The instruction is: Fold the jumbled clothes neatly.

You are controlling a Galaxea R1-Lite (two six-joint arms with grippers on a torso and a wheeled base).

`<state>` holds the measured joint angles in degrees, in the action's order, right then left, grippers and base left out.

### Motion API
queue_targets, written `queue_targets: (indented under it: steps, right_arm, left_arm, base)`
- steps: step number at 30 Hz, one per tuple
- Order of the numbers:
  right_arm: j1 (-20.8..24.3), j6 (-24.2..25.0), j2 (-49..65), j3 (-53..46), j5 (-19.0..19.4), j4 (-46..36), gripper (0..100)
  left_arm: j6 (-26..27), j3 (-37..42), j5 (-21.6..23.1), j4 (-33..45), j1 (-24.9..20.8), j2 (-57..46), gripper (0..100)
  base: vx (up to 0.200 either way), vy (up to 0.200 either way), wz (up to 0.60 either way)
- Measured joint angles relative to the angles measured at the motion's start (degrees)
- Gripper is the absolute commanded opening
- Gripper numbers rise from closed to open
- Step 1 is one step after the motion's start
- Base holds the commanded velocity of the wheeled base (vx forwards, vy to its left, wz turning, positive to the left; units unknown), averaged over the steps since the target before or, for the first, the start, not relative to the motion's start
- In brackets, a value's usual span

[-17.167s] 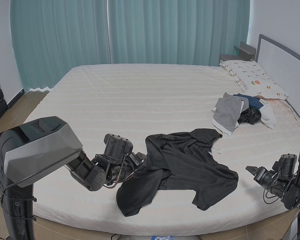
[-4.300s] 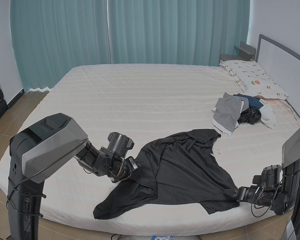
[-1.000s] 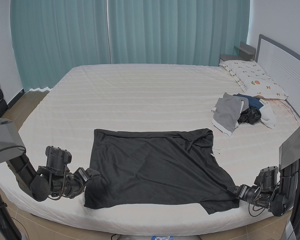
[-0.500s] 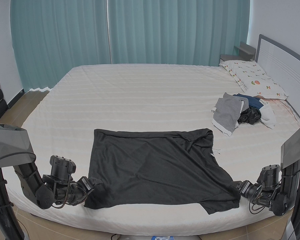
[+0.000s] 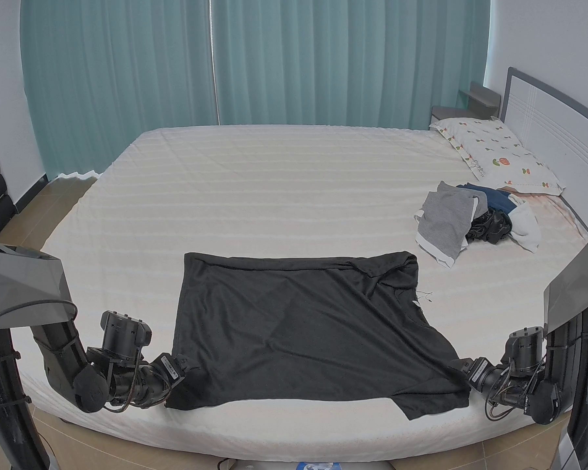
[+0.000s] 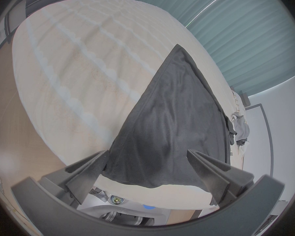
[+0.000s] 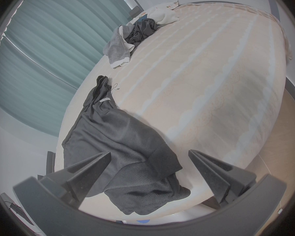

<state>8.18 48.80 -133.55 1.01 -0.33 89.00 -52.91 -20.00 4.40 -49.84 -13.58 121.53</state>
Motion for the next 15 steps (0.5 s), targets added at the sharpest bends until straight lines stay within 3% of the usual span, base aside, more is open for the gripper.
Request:
queue_targets:
  steps: [15]
  right_arm:
    - [0.99,-0.57,-0.52,0.0,-0.62,-0.02,100]
  left_arm:
    - [0.44,1.38,0.05,0.0,-0.33,0.52,100]
  base:
    - [0.0,0.0,0.0]
